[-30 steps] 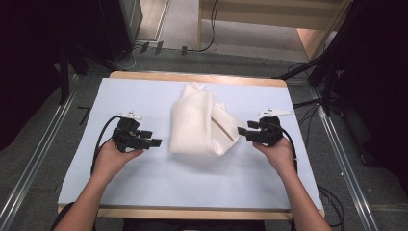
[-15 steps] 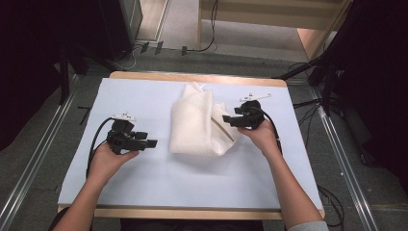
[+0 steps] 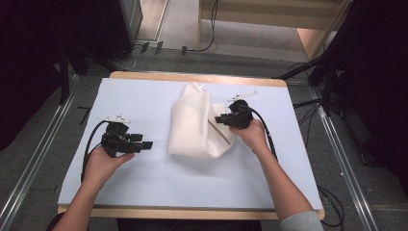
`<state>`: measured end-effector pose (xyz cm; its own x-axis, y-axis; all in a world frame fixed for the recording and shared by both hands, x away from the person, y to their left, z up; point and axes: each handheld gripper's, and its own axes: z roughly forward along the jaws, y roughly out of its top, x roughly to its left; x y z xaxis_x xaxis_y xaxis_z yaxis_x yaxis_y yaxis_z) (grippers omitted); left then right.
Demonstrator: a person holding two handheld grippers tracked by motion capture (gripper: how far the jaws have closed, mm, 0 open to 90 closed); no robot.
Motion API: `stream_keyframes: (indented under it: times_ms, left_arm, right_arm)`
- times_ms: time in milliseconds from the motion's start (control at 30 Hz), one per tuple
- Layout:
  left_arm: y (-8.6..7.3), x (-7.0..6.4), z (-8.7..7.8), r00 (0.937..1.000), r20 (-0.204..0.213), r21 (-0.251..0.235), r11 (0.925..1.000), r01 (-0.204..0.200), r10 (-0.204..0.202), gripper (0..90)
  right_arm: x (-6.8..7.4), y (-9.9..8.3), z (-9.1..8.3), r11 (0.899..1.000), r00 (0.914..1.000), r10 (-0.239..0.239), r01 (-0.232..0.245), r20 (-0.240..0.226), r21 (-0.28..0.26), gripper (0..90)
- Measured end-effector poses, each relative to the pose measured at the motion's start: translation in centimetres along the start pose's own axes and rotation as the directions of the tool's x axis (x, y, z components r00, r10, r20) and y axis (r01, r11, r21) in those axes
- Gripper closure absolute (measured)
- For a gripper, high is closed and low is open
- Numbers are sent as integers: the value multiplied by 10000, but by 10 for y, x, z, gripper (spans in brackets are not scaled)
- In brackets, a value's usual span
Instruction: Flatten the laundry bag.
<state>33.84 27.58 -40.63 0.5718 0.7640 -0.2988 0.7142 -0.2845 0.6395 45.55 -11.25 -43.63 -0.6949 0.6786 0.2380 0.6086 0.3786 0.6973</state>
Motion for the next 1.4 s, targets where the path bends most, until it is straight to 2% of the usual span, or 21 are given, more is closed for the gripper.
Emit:
stream_keyframes:
  times_ms: [200, 267, 433, 567, 633, 767, 933, 1033, 1100, 1133, 1300, 1333, 1367, 1400]
  left_arm:
    - [7, -10, -3, 9997, 44, -97, 9997, -219, 219, 370]
    - [10, -15, -5, 9994, 86, -159, 9994, -322, 324, 363]
    - [18, -27, -6, 9975, 137, -235, 9973, -696, 699, 353]
    - [22, -29, -7, 9966, 179, -277, 9964, -803, 809, 342]
    - [24, -27, -10, 9967, 151, -297, 9964, -792, 797, 342]
    - [25, -21, -18, 9980, 73, -463, 9969, -631, 635, 343]
    - [30, -17, -30, 9990, 139, -748, 9963, -412, 424, 343]
    - [33, -14, -33, 9994, 153, -710, 9971, -290, 301, 338]
    - [34, -13, -34, 9994, 142, -671, 9973, -304, 314, 331]
    - [35, -13, -38, 9992, 354, -744, 9971, -177, 204, 331]
    - [40, -14, -48, 9990, 397, -979, 9950, -177, 217, 333]
    - [40, -13, -43, 9998, 200, -701, 9975, -64, 78, 336]
    - [40, -13, -43, 9998, 200, -701, 9975, -64, 78, 343]
    - [38, -10, -34, 9990, -444, -258, 9996, -63, 51, 364]
  right_arm:
    - [33, -1, -3, 9993, 9991, -340, 344, -245, 141, 804]
    - [44, 0, -3, 9986, 9982, -524, 525, -282, 6, 807]
    - [69, -2, 6, 9967, 9952, -802, 807, -568, 64, 810]
    - [84, -4, 14, 9951, 9925, -969, 980, -747, 103, 810]
    - [90, -5, 18, 9944, 9910, -1037, 1051, -851, 116, 810]
    - [99, -8, 23, 9966, 9898, -793, 816, -1187, 145, 809]
    - [109, -9, 26, 9949, 9864, -960, 993, -1331, 185, 808]
    - [115, -10, 28, 9936, 9850, -1066, 1107, -1357, 232, 806]
    - [118, -11, 28, 9932, 9846, -1091, 1135, -1363, 252, 806]
    - [119, -11, 29, 9931, 9841, -1099, 1145, -1394, 256, 806]
    - [120, -12, 30, 9933, 9831, -1043, 1104, -1507, 329, 805]
    - [121, -12, 30, 9936, 9827, -1032, 1089, -1538, 293, 805]
    - [122, -12, 30, 9929, 9816, -1093, 1154, -1566, 304, 806]
    - [124, -12, 30, 9934, 9815, -1043, 1107, -1607, 312, 812]
